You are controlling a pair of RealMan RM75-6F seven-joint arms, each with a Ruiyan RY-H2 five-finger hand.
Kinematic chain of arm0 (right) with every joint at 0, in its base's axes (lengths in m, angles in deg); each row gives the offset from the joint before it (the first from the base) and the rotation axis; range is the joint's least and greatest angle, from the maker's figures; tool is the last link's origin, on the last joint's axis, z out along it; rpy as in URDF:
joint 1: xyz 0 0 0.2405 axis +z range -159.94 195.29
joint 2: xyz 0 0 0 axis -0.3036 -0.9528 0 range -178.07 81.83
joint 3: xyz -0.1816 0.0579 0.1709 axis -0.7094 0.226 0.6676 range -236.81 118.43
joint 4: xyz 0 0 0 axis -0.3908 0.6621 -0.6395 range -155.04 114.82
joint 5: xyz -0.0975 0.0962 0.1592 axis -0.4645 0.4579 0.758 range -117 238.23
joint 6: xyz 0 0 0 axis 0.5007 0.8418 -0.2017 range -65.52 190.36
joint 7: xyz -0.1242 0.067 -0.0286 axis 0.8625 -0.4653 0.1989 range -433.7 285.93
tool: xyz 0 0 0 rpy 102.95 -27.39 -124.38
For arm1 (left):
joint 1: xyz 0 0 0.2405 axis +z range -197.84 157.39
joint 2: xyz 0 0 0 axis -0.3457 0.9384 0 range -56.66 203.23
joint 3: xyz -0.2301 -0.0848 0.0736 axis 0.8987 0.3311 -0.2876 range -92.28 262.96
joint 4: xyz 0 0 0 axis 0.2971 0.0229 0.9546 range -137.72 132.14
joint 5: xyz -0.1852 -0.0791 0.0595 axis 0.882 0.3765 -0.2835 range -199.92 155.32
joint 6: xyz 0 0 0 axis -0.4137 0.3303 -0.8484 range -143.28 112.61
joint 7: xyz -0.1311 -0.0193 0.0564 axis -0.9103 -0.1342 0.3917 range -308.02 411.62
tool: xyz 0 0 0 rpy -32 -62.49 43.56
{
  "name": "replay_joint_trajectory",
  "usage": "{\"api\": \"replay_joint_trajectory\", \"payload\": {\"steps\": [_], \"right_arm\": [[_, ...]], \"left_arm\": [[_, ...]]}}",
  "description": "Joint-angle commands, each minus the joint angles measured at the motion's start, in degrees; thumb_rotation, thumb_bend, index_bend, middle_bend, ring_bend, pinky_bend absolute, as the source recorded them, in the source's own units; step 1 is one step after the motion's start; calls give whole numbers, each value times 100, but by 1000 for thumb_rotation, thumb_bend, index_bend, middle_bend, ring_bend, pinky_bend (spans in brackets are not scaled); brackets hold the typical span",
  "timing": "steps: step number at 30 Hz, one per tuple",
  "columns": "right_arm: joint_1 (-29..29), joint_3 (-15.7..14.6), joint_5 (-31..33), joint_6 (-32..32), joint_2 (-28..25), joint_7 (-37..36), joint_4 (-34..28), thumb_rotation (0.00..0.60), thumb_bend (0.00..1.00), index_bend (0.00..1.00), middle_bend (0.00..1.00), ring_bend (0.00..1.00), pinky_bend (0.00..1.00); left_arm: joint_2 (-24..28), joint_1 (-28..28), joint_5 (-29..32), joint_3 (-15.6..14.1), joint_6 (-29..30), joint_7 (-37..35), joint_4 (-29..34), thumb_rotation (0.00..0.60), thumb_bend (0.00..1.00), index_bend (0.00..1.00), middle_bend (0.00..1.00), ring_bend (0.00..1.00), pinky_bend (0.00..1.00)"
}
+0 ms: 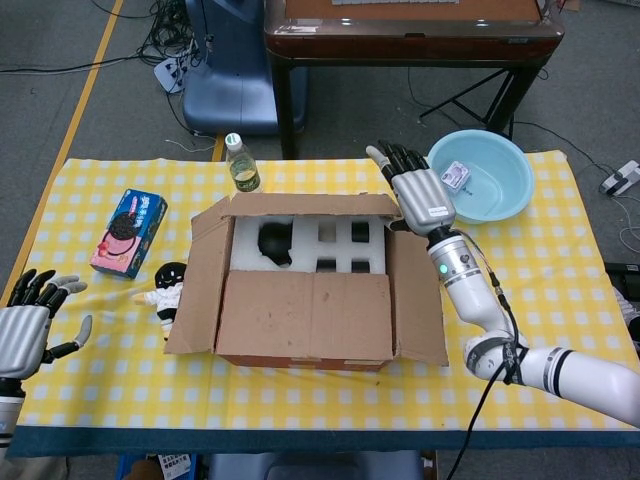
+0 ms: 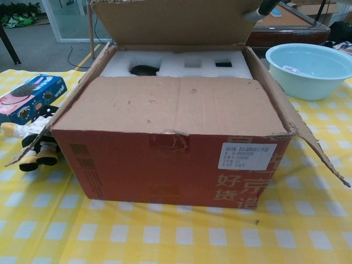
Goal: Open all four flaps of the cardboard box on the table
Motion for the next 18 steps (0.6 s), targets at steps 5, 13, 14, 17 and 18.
{"api": "replay_joint_trajectory", "payload": {"steps": [5,13,14,17,18], "right_arm": [[292,217,350,-110,141,65,487,600,270,0,14,0,88],[644,377,1002,-203,507,306,1253,600,270,0,14,0,88],[690,398,1114,-209,563,349,1383,600,270,0,14,0,88],[780,422,1354,-239,664,471,1668,600,270,0,14,0,88],[800,423,1419,-248,687,508,1742,600,270,0,14,0,88]], "left_arm": [[6,70,-34,8,34,-72,-62,239,432,318,221,97,0],[15,142,-57,13,43,-131,-114,236,433,322,221,96,0],[17,155,-59,13,47,-147,-121,236,433,322,221,96,0],[19,176,-67,14,45,-170,-141,236,433,322,221,96,0],[20,181,-69,13,40,-175,-145,236,433,322,221,96,0]]}}
